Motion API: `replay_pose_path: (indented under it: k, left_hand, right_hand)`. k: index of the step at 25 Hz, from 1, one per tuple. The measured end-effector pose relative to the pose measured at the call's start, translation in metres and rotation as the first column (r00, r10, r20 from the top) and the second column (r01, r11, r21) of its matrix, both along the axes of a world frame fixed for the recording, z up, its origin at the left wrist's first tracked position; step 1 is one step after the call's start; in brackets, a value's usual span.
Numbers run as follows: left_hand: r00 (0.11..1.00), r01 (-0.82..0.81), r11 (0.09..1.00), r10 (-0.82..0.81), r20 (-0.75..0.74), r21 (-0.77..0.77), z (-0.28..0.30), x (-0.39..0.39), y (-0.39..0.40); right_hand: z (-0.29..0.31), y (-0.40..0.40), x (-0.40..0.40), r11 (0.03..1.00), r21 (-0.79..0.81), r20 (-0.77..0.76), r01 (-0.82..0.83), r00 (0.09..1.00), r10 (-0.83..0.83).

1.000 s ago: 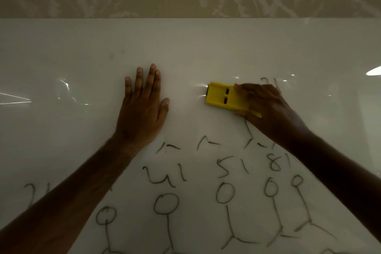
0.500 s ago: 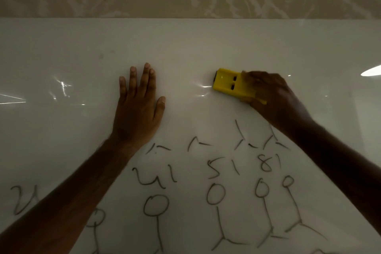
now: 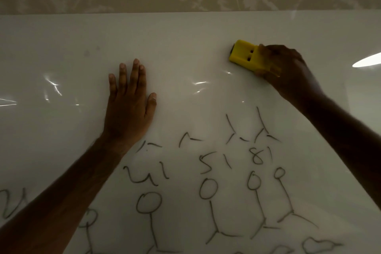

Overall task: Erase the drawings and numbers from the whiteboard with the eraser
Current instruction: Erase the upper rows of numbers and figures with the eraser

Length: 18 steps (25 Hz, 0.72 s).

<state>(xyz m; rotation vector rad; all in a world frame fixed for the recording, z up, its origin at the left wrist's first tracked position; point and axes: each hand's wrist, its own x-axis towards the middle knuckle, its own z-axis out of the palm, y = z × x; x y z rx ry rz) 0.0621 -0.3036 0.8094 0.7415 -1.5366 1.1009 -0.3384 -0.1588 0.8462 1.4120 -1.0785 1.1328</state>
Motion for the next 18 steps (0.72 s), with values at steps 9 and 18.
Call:
replay_pose_path:
  k: [9,18]
  left_hand:
    - [0.998,0.009,1.0,-0.01,0.063,0.008,0.004,0.008,0.0]
    - [0.998,0.007,1.0,-0.007,0.07,-0.004,0.004,0.007,-0.003]
  right_hand:
    - [-0.12,0.023,-0.02,0.998,0.058,-0.157,0.027,0.987,-0.018]
    - [-0.103,0.007,0.003,0.999,0.024,-0.137,0.025,0.99,-0.021]
